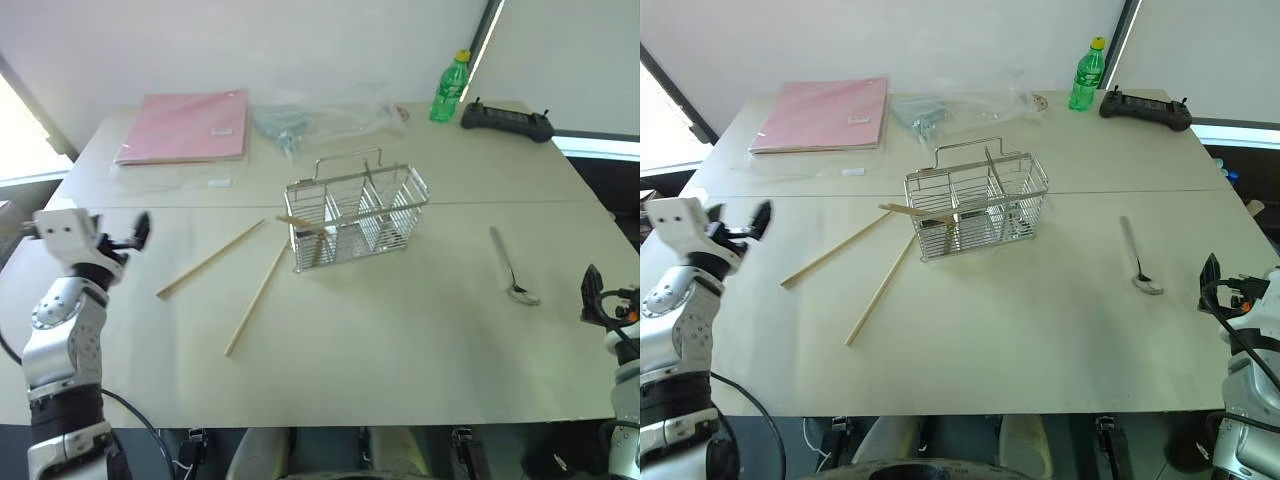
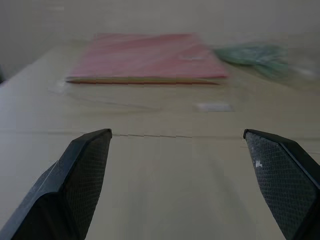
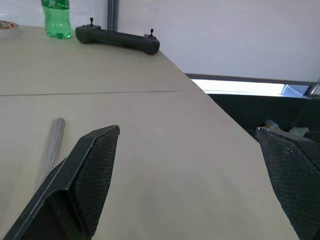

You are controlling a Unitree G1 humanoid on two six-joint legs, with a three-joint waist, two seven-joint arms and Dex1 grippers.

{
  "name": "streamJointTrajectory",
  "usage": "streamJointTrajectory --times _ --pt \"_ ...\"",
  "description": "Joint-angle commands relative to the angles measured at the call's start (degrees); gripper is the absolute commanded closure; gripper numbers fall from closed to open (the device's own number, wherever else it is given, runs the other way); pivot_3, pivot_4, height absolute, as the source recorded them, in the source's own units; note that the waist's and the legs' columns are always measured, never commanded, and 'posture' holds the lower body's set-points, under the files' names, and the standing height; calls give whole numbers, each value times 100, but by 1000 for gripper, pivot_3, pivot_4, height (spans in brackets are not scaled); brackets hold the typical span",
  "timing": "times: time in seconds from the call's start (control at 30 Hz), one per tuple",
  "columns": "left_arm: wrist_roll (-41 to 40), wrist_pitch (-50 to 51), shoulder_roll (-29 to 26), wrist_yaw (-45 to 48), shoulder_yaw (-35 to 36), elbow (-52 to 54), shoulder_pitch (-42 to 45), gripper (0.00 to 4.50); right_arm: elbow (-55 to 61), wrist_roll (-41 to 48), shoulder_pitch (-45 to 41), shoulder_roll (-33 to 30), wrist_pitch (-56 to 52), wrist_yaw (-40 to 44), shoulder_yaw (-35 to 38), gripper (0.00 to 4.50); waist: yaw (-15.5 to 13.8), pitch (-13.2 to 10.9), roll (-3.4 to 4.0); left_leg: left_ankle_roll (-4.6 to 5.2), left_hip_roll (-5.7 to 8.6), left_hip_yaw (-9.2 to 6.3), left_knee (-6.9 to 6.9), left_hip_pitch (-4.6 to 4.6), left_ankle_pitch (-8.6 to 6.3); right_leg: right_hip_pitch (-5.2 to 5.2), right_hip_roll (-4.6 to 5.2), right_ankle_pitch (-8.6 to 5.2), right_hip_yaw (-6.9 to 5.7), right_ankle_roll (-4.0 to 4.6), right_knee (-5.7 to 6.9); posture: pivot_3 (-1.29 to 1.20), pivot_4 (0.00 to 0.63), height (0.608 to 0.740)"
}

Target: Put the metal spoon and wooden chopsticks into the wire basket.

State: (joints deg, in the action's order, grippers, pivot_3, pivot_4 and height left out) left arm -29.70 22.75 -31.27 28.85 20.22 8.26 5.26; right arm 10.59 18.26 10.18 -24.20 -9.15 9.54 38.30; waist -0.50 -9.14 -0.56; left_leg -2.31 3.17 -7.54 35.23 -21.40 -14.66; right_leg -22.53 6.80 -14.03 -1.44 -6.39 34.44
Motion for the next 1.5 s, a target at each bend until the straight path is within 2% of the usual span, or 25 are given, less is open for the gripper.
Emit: streamJointTrajectory --times 0.03,0.17,0.3,0.5,0.7,0.83,1.07,1.23,1.5 --pt "-672 507 -351 967 -218 766 -293 45 68 21 -19 -180 -19 85 75 0 11 -1 3 0 0 0 0 0 0 0 0 0 0 1 0 0 150 709" --pt "-1062 767 -732 1743 -344 1137 -510 45 123 148 -155 -276 -392 172 -49 0 22 -2 10 1 -10 -1 1 5 0 0 -5 1 -1 8 3 0 150 709" --pt "-1141 888 -848 2049 -600 1389 -453 45 107 162 -399 -430 -898 227 -267 0 15 -1 18 3 -14 -1 5 6 1 3 -4 3 -2 12 2 0 150 709" --pt "-917 704 -639 2211 -1165 1537 -186 45 -164 58 -837 -600 -1240 446 -785 0 -11 -1 17 5 -5 -1 5 1 2 0 -4 5 -3 13 2 0 150 709" --pt "-779 570 -501 2203 -1335 1449 -78 45 -551 -38 -1268 -534 -1508 526 -1336 0 -13 -1 19 6 -3 0 0 -3 2 0 -4 4 -4 11 -7 0 150 709" --pt "-636 482 -451 2153 -1353 1350 19 45 -985 -143 -1673 -739 -1918 534 -1553 0 -10 -2 20 6 -2 1 7 2 2 5 -4 5 -4 12 -5 0 150 709" --pt "-587 414 -411 2059 -1301 1318 -2 45 -1294 125 -2705 -1720 -3506 1095 -1708 0 -8 -5 25 7 -1 1 2 -1 2 0 -5 6 -6 11 -6 0 150 709" --pt "-567 388 -337 1967 -1299 1348 -53 45 -1514 495 -3297 -2087 -4884 1369 -1666 0 -23 -5 20 8 -1 -1 1 -7 1 1 -5 5 -10 10 -12 0 150 709" --pt "-591 382 -276 1884 -1292 1349 -70 45 -1427 822 -3561 -2984 -6216 2317 -2317 0 -17 -7 20 9 0 2 3 -9 1 1 -2 6 -12 9 -15 0 150 709"
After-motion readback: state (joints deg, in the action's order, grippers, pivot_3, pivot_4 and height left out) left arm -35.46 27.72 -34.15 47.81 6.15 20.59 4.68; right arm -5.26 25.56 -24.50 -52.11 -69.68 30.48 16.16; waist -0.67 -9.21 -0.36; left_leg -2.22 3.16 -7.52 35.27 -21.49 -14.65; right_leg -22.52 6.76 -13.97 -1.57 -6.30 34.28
